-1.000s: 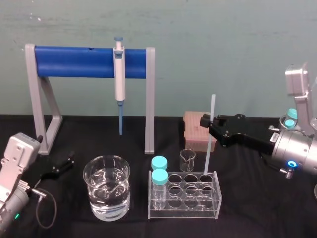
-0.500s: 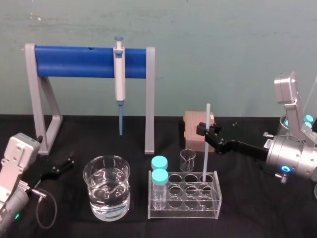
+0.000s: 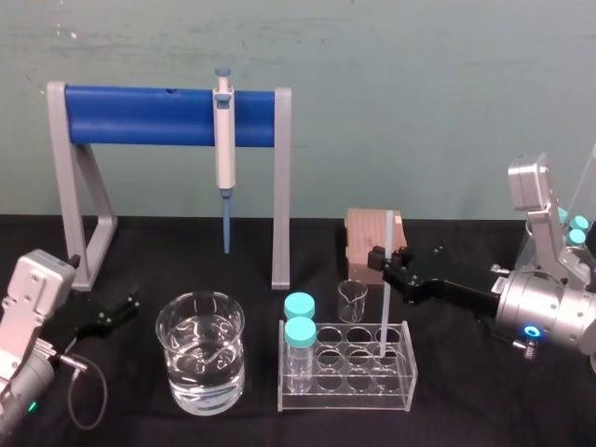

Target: Pick up the stirring rod with one hand, then place it down.

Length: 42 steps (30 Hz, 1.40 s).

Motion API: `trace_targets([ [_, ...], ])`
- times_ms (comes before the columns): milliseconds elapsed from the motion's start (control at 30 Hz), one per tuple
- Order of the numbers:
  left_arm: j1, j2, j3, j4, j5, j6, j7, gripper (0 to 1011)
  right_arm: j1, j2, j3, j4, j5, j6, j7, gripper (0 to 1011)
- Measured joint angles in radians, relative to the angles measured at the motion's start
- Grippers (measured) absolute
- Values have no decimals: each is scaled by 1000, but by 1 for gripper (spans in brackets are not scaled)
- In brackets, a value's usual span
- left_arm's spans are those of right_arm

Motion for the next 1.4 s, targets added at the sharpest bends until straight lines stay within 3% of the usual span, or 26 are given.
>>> trace_targets([
  [1033, 0, 0, 0, 0, 0, 0, 0, 1005, 11, -45, -7, 98, -15, -12, 29, 75],
  [1267, 0, 0, 0, 0, 0, 0, 0, 1005, 14, -47, -5, 99, -16, -3, 26, 242],
  [1400, 0, 0, 0, 0, 0, 0, 0, 1005, 14, -47, -4, 98, -17, 0, 23, 409],
])
